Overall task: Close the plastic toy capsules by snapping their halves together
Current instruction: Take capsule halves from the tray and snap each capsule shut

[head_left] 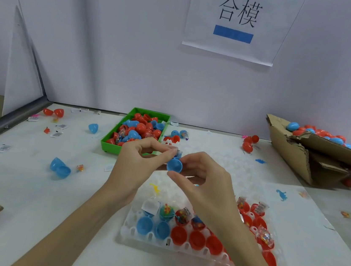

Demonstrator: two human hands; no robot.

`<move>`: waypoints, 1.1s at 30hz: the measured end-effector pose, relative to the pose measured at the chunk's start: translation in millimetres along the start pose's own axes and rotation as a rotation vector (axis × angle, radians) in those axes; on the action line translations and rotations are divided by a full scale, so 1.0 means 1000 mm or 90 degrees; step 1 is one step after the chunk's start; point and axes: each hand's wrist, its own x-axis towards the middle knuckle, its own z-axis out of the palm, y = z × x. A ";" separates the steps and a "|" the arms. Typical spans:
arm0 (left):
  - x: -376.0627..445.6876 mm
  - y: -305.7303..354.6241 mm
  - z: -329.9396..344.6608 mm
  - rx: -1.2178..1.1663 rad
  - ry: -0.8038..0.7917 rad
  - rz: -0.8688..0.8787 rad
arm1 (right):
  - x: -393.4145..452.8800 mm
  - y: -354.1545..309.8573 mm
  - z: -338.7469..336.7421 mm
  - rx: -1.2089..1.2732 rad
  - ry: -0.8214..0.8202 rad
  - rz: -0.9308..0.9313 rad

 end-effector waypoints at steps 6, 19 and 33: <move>0.000 0.005 -0.004 -0.049 0.026 0.062 | 0.004 -0.006 -0.004 0.151 -0.004 0.042; -0.008 0.001 0.002 0.295 -0.074 0.387 | 0.002 -0.003 -0.007 -0.035 0.054 -0.064; -0.011 0.005 0.010 0.105 -0.024 0.176 | 0.004 -0.005 -0.007 0.218 0.093 0.037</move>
